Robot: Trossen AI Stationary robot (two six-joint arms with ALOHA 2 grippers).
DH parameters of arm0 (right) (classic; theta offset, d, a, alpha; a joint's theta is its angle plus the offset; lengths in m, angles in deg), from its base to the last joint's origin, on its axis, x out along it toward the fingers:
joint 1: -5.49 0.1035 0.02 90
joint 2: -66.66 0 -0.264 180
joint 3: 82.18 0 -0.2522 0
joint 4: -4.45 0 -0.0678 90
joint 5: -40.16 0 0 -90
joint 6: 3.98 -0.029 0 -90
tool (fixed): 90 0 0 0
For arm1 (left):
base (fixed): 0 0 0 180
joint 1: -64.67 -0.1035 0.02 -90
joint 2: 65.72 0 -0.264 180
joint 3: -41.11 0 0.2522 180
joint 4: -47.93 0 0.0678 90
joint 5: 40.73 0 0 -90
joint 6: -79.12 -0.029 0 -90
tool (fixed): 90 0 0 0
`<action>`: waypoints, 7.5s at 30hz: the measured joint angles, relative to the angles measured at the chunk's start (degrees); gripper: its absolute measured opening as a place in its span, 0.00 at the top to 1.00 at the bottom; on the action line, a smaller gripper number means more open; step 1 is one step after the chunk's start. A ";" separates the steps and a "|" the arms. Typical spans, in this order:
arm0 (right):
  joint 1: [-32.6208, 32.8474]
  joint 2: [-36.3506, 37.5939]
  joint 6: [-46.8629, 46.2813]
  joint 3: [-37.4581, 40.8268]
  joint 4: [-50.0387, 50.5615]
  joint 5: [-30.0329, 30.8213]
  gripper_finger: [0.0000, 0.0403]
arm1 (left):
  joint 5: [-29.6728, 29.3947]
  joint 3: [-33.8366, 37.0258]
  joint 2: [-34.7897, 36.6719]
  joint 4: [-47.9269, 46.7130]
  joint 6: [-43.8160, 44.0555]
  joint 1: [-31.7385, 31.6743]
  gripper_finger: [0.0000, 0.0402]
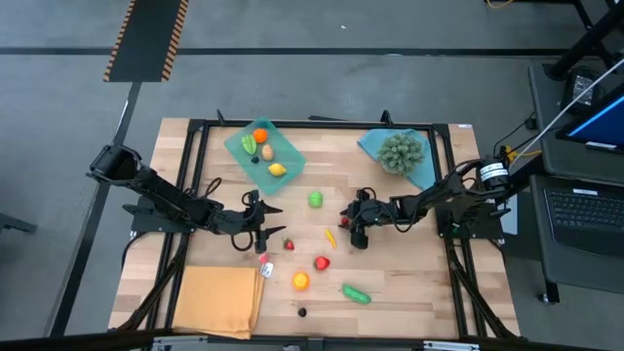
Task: Pick and placing Produce into tupperware
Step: Put the red raspberry into the blue bin
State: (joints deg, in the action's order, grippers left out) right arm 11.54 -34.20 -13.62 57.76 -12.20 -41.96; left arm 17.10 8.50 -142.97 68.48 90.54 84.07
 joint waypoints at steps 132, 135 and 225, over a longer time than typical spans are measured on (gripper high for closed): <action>-6.40 16.04 6.97 0.33 -1.97 -7.94 0.76 | -0.70 0.04 1.95 1.74 0.17 -4.14 0.43; -7.88 19.25 9.99 0.33 -2.01 -8.25 0.76 | -0.67 0.04 3.79 2.82 0.47 -5.78 0.43; -19.33 2.12 36.89 -29.27 9.51 -19.84 0.77 | 52.39 -9.84 -7.87 11.73 37.73 -37.82 0.47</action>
State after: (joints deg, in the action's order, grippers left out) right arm -7.79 -32.08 23.26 28.49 -2.69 -61.80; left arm 69.49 -1.34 -150.84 80.21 128.27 46.25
